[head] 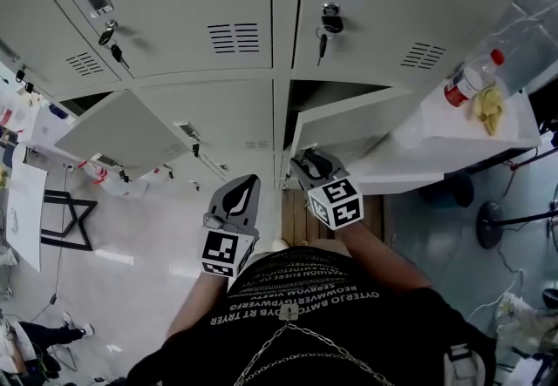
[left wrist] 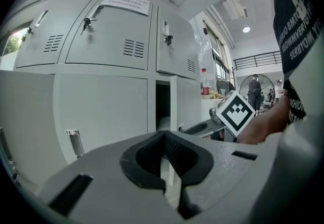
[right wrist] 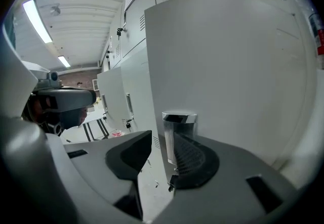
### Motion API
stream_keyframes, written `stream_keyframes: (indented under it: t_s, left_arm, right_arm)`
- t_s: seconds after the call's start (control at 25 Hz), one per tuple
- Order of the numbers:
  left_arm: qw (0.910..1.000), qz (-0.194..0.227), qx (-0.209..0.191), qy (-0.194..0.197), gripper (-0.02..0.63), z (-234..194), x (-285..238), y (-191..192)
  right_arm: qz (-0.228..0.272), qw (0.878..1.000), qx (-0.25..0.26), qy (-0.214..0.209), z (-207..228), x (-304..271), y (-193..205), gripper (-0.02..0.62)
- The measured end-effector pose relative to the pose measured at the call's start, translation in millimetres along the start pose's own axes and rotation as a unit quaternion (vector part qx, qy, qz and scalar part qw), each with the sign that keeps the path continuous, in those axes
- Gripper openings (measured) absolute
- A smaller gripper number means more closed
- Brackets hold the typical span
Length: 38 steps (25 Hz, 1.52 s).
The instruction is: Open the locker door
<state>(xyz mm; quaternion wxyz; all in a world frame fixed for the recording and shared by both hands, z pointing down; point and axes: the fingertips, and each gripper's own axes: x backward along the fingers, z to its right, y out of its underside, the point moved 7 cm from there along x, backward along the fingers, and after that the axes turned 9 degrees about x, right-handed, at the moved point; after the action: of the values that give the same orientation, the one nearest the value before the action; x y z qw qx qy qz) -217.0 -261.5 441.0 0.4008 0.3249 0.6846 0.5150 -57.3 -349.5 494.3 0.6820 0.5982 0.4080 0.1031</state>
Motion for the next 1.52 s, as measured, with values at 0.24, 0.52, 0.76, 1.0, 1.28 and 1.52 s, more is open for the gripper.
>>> stream_keyframes:
  t_s: [0.24, 0.52, 0.76, 1.0, 1.28, 1.52]
  left_arm:
    - [0.9997, -0.004, 0.001, 0.023, -0.002, 14, -7, -3]
    - [0.9992, -0.009, -0.005, 0.038, -0.002, 26, -7, 1]
    - [0.9990, -0.008, -0.006, 0.044, -0.002, 35, -10, 3]
    - [0.9980, -0.012, -0.020, 0.059, -0.002, 60, -21, -4]
    - [0.9970, -0.020, -0.028, 0.070, -0.002, 104, -34, -4]
    - [0.9971, -0.018, -0.033, 0.066, -0.002, 134, -43, -7]
  right_arm:
    - [-0.007, 1.000, -0.005, 0.008, -7, 21, 8, 0.122]
    - [-0.021, 1.000, -0.011, 0.006, -11, 40, 16, 0.109]
    - [-0.021, 1.000, -0.006, -0.009, -13, 56, 24, 0.108]
    - [-0.011, 0.999, -0.003, -0.034, -13, 80, 36, 0.109]
    - [-0.005, 0.997, 0.011, -0.075, -6, 117, 54, 0.110]
    - [-0.006, 0.994, 0.022, -0.104, 7, 145, 68, 0.108]
